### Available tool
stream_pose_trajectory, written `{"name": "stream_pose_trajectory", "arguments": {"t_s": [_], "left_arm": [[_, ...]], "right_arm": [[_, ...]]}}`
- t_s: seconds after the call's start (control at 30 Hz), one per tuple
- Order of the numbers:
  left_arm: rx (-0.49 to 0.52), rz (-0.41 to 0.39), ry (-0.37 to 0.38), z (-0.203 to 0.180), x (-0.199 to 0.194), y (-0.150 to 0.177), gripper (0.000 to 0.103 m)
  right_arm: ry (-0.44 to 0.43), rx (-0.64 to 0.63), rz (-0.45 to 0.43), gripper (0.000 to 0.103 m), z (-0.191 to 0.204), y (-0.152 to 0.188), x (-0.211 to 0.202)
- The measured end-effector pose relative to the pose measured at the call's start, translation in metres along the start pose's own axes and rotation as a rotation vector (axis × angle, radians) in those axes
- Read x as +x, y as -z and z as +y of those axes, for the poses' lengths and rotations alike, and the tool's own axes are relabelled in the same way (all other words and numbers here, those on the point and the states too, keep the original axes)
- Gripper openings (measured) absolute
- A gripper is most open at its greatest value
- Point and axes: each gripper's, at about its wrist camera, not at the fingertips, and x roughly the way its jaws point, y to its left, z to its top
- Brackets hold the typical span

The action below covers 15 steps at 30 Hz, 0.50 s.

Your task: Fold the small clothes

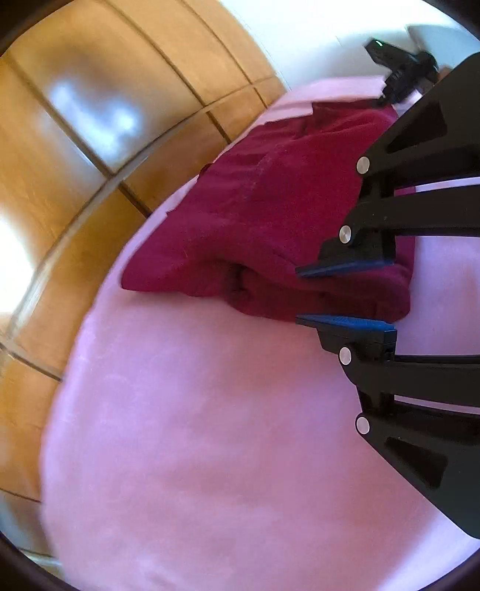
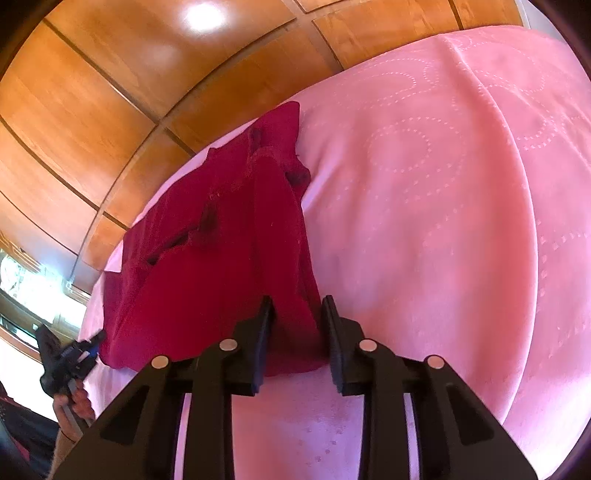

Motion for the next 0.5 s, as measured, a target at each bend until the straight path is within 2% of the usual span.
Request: {"name": "stream_pose_trajectory", "arguments": {"t_s": [0.03, 0.07, 0.1, 0.13, 0.17, 0.2, 0.23, 0.27, 0.33, 0.4, 0.5], "left_arm": [[0.034, 0.002, 0.006, -0.005, -0.002, 0.001, 0.023], [0.081, 0.012, 0.005, -0.011, -0.002, 0.003, 0.030], [0.121, 0.022, -0.010, -0.017, 0.000, 0.005, 0.057], [0.165, 0.007, -0.053, -0.023, 0.000, 0.009, 0.071], [0.184, 0.000, -0.064, -0.027, 0.002, 0.011, 0.071], [0.203, 0.015, -0.064, -0.029, 0.006, 0.014, 0.069], [0.205, 0.044, -0.053, -0.030, 0.013, 0.015, 0.056], [0.200, 0.057, -0.050, -0.031, 0.017, 0.016, 0.049], [0.196, 0.069, -0.071, -0.032, 0.026, 0.017, 0.026], [0.189, 0.067, -0.086, -0.030, 0.026, 0.017, 0.015], [0.168, 0.066, -0.068, -0.027, 0.019, 0.020, 0.010]], "right_arm": [[-0.004, 0.003, -0.001, 0.029, 0.000, 0.000, 0.000], [-0.006, 0.008, -0.002, 0.031, 0.000, 0.000, 0.000], [-0.006, 0.009, -0.004, 0.031, 0.000, 0.001, 0.000], [-0.006, 0.008, -0.003, 0.032, 0.000, 0.000, 0.002], [-0.006, 0.009, -0.002, 0.032, 0.000, 0.000, 0.003], [-0.005, 0.010, -0.001, 0.032, 0.001, -0.001, 0.004], [-0.004, 0.008, 0.000, 0.033, 0.001, -0.001, 0.004], [-0.003, 0.003, 0.002, 0.034, 0.002, -0.002, 0.004], [0.000, -0.011, 0.006, 0.034, 0.004, -0.005, 0.005], [0.008, -0.026, 0.012, 0.031, 0.006, -0.005, 0.006], [0.011, -0.037, 0.010, 0.020, 0.007, -0.003, 0.002]]}}
